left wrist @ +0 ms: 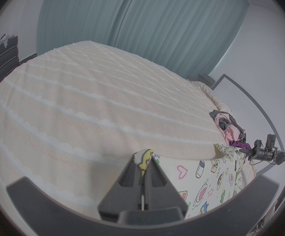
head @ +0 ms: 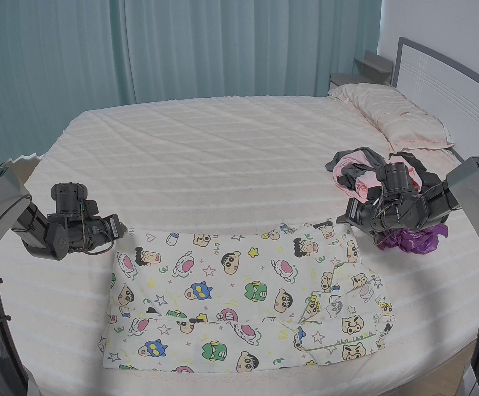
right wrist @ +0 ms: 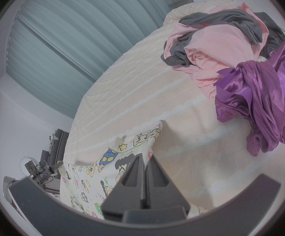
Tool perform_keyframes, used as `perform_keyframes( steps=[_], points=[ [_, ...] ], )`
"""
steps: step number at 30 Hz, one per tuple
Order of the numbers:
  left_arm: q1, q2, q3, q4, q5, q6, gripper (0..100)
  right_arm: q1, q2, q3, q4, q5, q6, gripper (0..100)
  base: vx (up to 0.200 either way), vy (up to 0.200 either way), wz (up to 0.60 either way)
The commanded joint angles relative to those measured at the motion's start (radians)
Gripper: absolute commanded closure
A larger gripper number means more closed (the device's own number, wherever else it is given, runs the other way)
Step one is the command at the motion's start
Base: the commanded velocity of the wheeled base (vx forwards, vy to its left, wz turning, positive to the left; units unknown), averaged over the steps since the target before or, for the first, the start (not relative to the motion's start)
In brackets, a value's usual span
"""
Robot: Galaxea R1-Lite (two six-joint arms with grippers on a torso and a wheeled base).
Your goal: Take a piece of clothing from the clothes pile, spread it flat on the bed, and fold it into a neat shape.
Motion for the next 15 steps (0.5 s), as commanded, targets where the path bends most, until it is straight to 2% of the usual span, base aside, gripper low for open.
perform_keyframes(
  steps=[1, 15],
  points=[
    [0.004, -0.017, 0.011, 0.003, -0.002, 0.000, 100, -0.002, -0.018, 0.022, -0.020, 0.001, 0.000, 100, 0.000, 0.000, 0.00],
    [0.010, -0.006, 0.011, 0.006, -0.006, -0.001, 100, 0.008, -0.017, 0.038, -0.037, 0.001, 0.002, 100, 0.000, 0.000, 0.00]
  ],
)
